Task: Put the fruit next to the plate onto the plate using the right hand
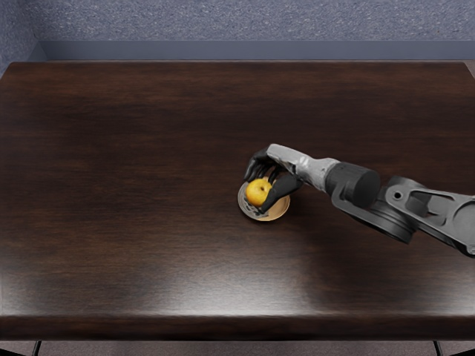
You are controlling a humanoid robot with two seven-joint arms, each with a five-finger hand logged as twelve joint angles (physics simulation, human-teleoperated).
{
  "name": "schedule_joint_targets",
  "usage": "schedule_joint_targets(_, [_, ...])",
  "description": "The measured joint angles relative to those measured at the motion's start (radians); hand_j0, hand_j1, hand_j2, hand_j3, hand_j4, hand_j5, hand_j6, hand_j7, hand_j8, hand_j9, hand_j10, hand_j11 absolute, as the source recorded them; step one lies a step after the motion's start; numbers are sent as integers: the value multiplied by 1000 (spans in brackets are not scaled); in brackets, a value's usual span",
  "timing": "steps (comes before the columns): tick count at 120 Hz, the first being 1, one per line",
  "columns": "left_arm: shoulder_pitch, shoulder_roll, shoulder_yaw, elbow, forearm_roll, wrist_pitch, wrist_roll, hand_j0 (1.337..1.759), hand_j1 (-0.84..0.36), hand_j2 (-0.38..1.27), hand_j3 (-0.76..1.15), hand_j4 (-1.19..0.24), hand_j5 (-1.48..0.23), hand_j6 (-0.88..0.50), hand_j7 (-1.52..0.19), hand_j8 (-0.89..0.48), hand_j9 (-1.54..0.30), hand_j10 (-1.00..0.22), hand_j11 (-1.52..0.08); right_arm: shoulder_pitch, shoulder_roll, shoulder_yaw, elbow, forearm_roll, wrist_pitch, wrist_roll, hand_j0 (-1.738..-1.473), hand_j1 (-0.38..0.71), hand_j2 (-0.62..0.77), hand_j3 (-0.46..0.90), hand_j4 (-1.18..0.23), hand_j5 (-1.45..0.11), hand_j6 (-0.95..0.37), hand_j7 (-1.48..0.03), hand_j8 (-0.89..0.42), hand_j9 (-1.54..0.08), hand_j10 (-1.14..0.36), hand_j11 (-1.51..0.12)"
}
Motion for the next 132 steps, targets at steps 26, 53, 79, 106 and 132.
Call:
schedule_joint_targets(26, [0, 0, 0, 0, 0, 0, 0, 1658, 348, 0, 0, -1, -1, -1, -1, -1, -1, -1, -1, -8, 8, 1, -13, 2, 0, 0, -1658, 273, 278, 0, -594, -794, -520, -782, -438, -792, -586, -793])
schedule_joint_targets(53, [0, 0, 0, 0, 0, 0, 0, 1658, 348, 0, 0, -1, -1, -1, -1, -1, -1, -1, -1, -24, 6, 7, -16, 10, -1, 0, -1658, 172, 41, 0, -460, -606, -437, -601, -406, -605, -458, -605])
schedule_joint_targets(79, [0, 0, 0, 0, 0, 0, 0, 1658, 348, 0, 0, -1, -1, -1, -1, -1, -1, -1, -1, -18, -15, 18, -15, 89, 17, -1, -1658, -7, -12, 0, -296, -386, -288, -384, -277, -386, -295, -386])
schedule_joint_targets(106, [0, 0, 0, 0, 0, 0, 0, 1658, 348, 0, 0, -1, -1, -1, -1, -1, -1, -1, -1, -15, -98, 107, -15, 264, 200, -1, -1658, -233, -3, 0, -101, -132, -99, -131, -95, -132, -101, -132])
schedule_joint_targets(132, [0, 0, 0, 0, 0, 0, 0, 1658, 348, 0, 0, -1, -1, -1, -1, -1, -1, -1, -1, -23, -200, 163, -22, 441, 446, 0, -1658, -309, -1, 0, -36, -46, -35, -45, -34, -46, -35, -46])
